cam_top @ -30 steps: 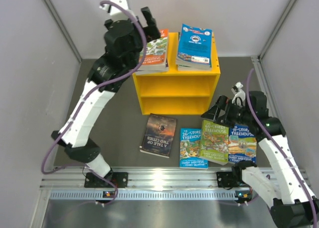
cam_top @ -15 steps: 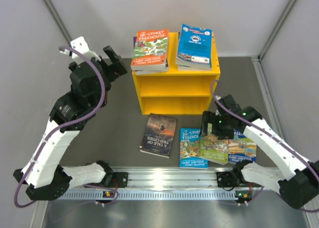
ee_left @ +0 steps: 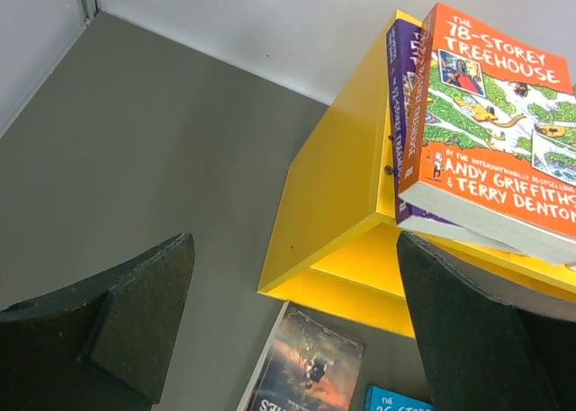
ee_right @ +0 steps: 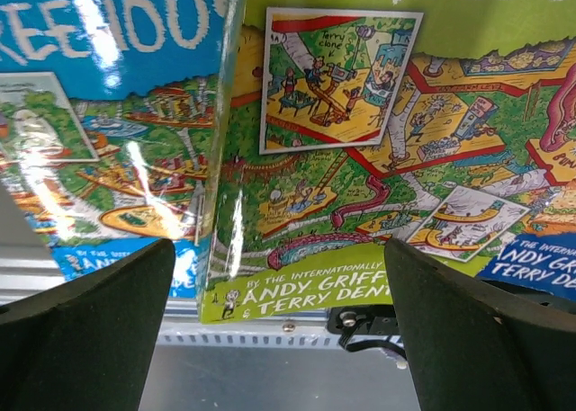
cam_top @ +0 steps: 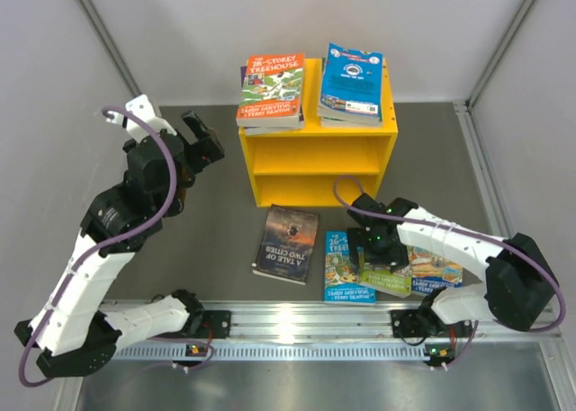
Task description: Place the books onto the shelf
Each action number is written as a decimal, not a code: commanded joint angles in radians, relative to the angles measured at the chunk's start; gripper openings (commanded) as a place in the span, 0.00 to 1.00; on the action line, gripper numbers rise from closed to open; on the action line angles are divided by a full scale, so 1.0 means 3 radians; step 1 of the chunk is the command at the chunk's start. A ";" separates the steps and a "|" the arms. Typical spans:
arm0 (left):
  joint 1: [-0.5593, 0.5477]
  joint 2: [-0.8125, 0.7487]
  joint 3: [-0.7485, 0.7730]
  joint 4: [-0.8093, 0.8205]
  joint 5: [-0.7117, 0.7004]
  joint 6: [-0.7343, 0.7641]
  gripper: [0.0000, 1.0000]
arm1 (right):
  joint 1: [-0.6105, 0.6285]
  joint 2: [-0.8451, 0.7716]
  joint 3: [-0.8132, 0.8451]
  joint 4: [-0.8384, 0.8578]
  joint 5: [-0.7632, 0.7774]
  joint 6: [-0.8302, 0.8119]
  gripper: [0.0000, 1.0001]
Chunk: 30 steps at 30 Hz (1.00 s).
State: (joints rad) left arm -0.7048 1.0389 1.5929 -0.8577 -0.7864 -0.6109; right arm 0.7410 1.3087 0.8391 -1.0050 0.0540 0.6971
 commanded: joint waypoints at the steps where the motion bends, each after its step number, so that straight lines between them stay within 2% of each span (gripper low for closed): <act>1: 0.0012 -0.0114 -0.0053 -0.0071 0.0039 -0.0091 0.99 | 0.0076 0.0071 -0.0087 0.0251 0.0178 0.0095 1.00; 9: 0.0007 -0.0134 -0.0089 -0.0178 0.0157 -0.0075 0.99 | 0.0081 0.0296 -0.0281 0.0665 0.0204 0.0136 1.00; 10: 0.0007 -0.0134 -0.0099 -0.0203 0.0162 -0.0080 0.99 | 0.0081 0.0301 -0.0311 0.0736 0.0199 0.0141 0.96; 11: 0.0007 -0.0145 -0.0109 -0.0214 0.0187 -0.0080 0.99 | 0.0081 0.0301 -0.0367 0.0767 0.0178 0.0151 0.76; 15: 0.0012 -0.0216 -0.0191 -0.0239 0.0279 -0.0136 0.99 | 0.0076 0.0245 -0.0409 0.0824 0.0178 0.0182 0.14; 17: 0.0007 -0.0257 -0.0267 -0.0245 0.0335 -0.0167 0.99 | 0.0081 0.0189 -0.0394 0.0804 0.0183 0.0182 0.00; 21: 0.0007 -0.0334 -0.0375 -0.0194 0.0611 -0.0157 0.97 | 0.0076 0.0066 -0.0292 0.0702 0.0137 0.0187 0.00; 22: 0.0012 -0.0334 -0.0380 -0.0173 0.0824 -0.0142 0.97 | 0.0081 0.0000 -0.0256 0.0666 0.0122 0.0187 0.00; 26: 0.0012 -0.0278 -0.0375 -0.0101 0.1306 -0.0080 0.93 | 0.0081 -0.0266 0.0111 0.0308 0.0127 0.0253 0.00; 30: 0.0002 -0.0201 -0.0324 0.0021 0.1762 -0.0091 0.90 | 0.0076 -0.0639 0.0562 -0.0351 0.0208 0.0411 0.00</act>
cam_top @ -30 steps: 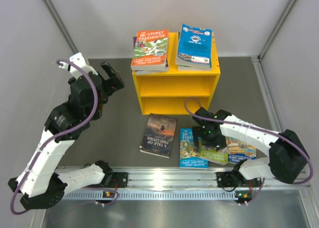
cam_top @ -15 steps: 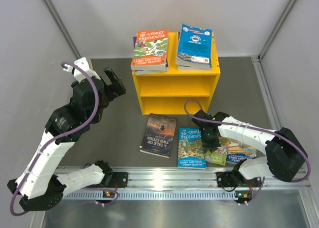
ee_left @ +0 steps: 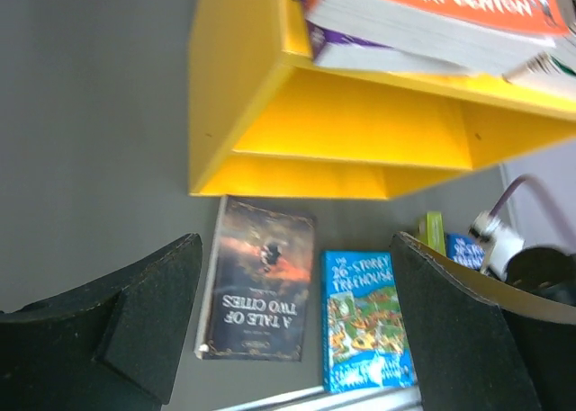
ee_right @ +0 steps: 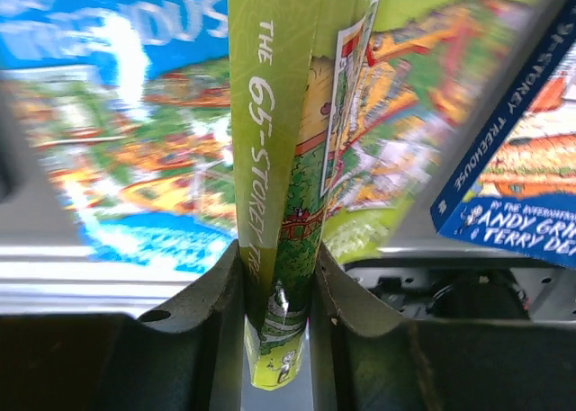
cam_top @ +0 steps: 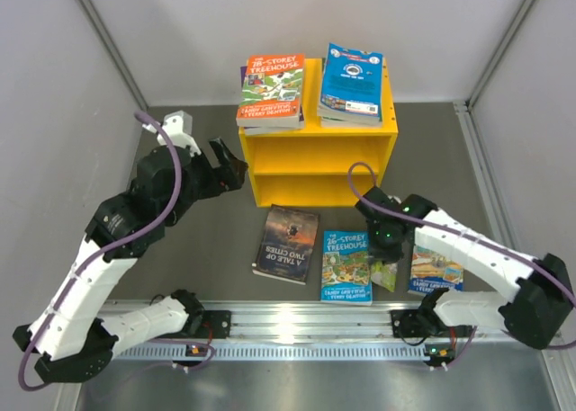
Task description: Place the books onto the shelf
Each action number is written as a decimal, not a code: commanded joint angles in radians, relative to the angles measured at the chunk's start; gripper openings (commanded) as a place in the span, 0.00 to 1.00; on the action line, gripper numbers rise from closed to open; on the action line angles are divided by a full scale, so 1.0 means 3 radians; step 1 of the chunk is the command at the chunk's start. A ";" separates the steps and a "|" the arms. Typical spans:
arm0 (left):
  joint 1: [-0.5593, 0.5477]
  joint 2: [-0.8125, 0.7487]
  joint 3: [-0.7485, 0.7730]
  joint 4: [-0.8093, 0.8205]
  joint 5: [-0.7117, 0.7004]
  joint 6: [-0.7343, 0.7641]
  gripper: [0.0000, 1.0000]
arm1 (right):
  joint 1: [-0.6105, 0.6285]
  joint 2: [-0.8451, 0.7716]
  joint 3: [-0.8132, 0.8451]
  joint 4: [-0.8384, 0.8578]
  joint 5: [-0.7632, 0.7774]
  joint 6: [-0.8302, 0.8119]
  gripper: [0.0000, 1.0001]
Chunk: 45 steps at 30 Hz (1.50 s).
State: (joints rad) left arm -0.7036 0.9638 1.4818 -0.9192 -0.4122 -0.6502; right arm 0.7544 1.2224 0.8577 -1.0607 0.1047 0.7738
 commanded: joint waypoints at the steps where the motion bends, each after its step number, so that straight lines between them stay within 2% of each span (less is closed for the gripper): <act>1: -0.0002 0.0070 0.0086 0.0251 0.0581 0.0040 0.89 | 0.0032 -0.0408 0.0596 -0.0263 0.0045 0.0212 0.00; 7: -0.0007 0.0351 0.0419 0.0389 0.1097 0.0046 0.89 | 0.0037 -0.0715 0.1149 -0.0678 0.0004 0.0300 0.00; 10: -0.0017 0.0545 0.0608 0.0532 0.1338 -0.0062 0.89 | 0.0037 -0.0848 0.1359 -0.0520 -0.0266 0.0223 0.00; 18: -0.0169 0.0969 0.0736 0.0732 0.1686 -0.0409 0.91 | 0.0042 -0.1226 0.1543 -0.0310 -0.0523 -0.0145 0.00; 25: -0.0727 0.1414 0.1037 0.0717 0.1497 -0.0507 0.91 | 0.0042 -0.1155 0.1717 -0.0243 -0.0727 -0.0309 0.00; 30: -0.1146 0.1792 0.1314 0.0528 0.1083 -0.0487 0.91 | 0.0057 -0.0972 0.1891 -0.0263 -0.0712 -0.0381 0.00; 36: -0.1387 0.2150 0.1661 0.0360 0.1001 -0.0502 0.90 | 0.0078 -0.0869 0.2003 -0.0213 -0.0717 -0.0416 0.00; 45: -0.1541 0.2545 0.2055 -0.0214 0.0198 -0.0680 0.89 | 0.0078 -0.0777 0.2417 -0.0212 -0.0819 -0.0442 0.00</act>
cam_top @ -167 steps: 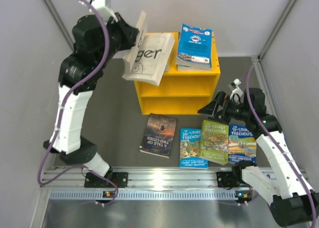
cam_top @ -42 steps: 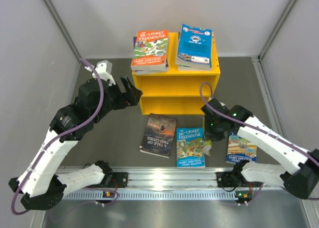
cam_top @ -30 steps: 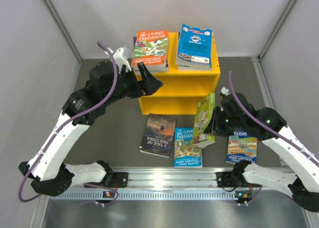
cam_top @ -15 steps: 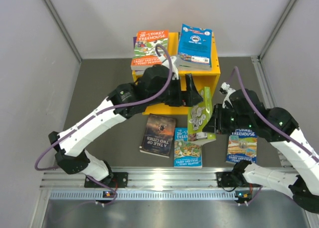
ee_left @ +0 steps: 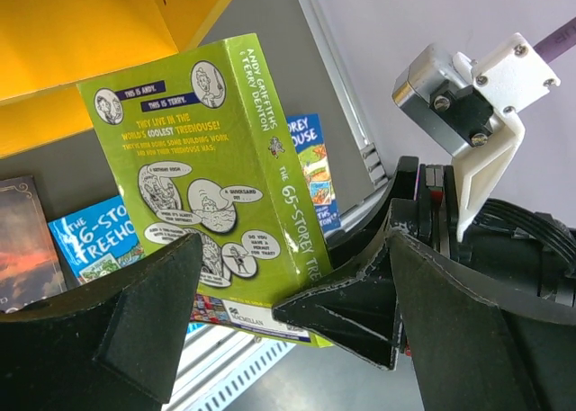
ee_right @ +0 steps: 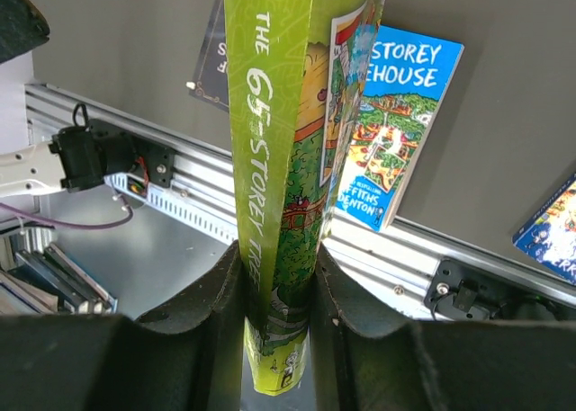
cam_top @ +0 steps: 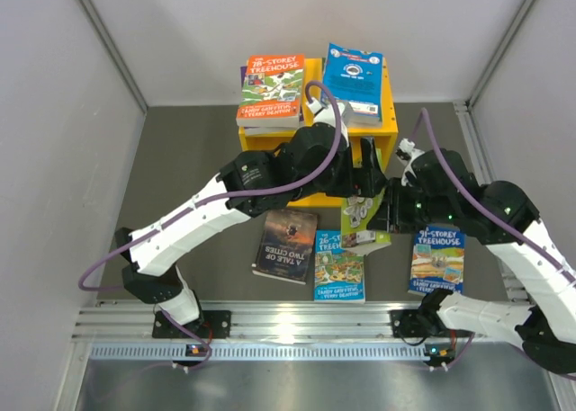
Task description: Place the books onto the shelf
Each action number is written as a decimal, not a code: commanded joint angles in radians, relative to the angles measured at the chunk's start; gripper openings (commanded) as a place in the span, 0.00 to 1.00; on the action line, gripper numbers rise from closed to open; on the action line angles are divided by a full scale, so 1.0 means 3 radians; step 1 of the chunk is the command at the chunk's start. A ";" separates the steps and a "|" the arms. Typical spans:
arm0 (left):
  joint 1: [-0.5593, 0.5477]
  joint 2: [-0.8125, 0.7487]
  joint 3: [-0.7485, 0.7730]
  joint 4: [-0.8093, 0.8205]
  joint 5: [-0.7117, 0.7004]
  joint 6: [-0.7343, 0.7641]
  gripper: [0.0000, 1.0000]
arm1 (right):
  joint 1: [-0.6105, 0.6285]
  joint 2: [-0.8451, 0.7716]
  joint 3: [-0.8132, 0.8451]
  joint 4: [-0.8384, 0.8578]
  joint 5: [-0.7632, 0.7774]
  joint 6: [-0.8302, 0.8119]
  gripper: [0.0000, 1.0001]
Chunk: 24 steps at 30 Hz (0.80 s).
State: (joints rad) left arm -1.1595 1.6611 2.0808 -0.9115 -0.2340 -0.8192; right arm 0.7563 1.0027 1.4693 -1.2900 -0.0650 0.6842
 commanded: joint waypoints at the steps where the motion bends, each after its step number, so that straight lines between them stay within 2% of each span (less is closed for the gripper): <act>1: -0.0026 0.0220 0.0074 -0.0229 -0.0431 -0.0138 0.89 | 0.0072 -0.0054 0.0384 0.0562 -0.0269 -0.0148 0.00; 6: -0.0006 0.0093 0.0075 -0.0081 -0.0825 -0.0230 0.89 | 0.0072 -0.0177 0.0277 0.0593 -0.0284 -0.0143 0.00; 12: 0.0066 0.0184 0.0166 -0.0014 -0.0800 -0.0204 0.89 | 0.0072 -0.0249 0.0195 0.0659 -0.0356 -0.0118 0.00; 18: 0.0107 0.0180 0.0294 -0.0117 -0.1096 -0.0214 0.89 | 0.0077 -0.0315 0.0160 0.0654 -0.0381 -0.0158 0.00; 24: 0.0143 0.0261 0.0289 -0.0055 -0.1010 -0.0199 0.88 | 0.0077 -0.0275 0.0195 0.0664 -0.0443 -0.0215 0.00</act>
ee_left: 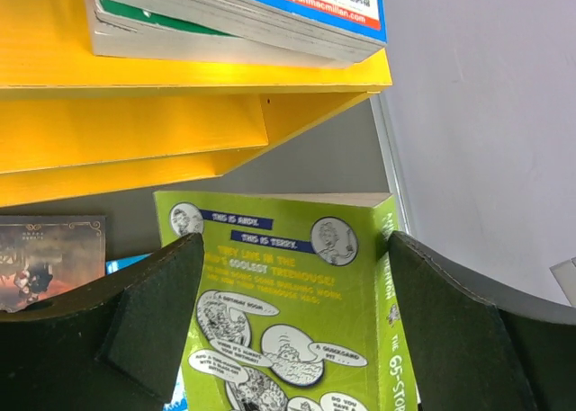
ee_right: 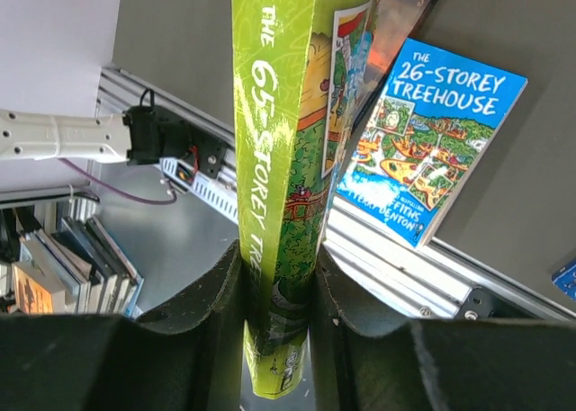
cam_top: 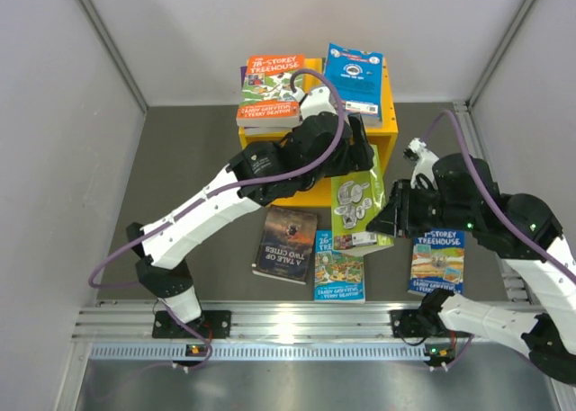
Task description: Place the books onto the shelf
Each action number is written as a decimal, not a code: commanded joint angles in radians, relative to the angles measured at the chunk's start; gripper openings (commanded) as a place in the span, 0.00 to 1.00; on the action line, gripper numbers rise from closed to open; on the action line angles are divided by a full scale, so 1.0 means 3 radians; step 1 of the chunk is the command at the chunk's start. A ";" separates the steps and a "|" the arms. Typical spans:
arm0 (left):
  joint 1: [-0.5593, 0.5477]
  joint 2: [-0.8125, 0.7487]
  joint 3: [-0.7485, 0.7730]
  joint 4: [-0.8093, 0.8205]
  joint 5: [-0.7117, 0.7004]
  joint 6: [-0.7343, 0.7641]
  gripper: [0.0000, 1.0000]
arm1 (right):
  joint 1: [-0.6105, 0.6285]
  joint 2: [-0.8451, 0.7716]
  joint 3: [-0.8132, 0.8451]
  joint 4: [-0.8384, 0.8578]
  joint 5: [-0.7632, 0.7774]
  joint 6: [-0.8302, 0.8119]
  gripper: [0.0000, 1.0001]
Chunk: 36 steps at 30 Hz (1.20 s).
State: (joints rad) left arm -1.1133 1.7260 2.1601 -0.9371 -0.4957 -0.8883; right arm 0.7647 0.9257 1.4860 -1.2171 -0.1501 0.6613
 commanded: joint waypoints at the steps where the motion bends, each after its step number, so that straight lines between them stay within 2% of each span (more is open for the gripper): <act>1: -0.0006 0.0060 0.0020 0.0066 -0.0097 0.0031 0.87 | 0.0044 -0.0012 0.0149 0.0416 -0.0164 -0.0149 0.00; 10: -0.0027 0.0270 0.0096 0.0250 0.0440 0.0062 0.82 | 0.0049 0.0146 0.0206 0.0437 -0.0078 -0.0251 0.00; 17: -0.0068 0.0444 0.0270 -0.0286 0.0456 -0.0046 0.64 | 0.0049 0.0243 0.0482 0.0370 0.0301 -0.0226 0.00; 24: -0.0098 0.0582 0.0306 -0.0552 0.0788 -0.0076 0.60 | 0.0049 0.0213 0.0696 0.0396 0.0607 -0.0108 0.00; 30: -0.0185 0.0837 0.0587 -0.0966 0.0942 -0.0010 0.61 | 0.0049 0.0269 0.0763 0.0427 0.0557 -0.0072 0.00; 33: -0.0221 0.0884 0.0648 -0.1110 0.0942 -0.0015 0.49 | 0.0049 0.0294 0.0773 0.0457 0.0516 -0.0062 0.00; 36: -0.0221 0.0863 0.0618 -0.1146 0.0931 -0.0020 0.22 | 0.0049 0.0310 0.0814 0.0483 0.0516 -0.0047 0.00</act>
State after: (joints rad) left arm -1.1324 1.9572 2.3524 -1.0786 -0.3332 -0.9333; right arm 0.7715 1.0325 1.6119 -1.3952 -0.0364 0.6598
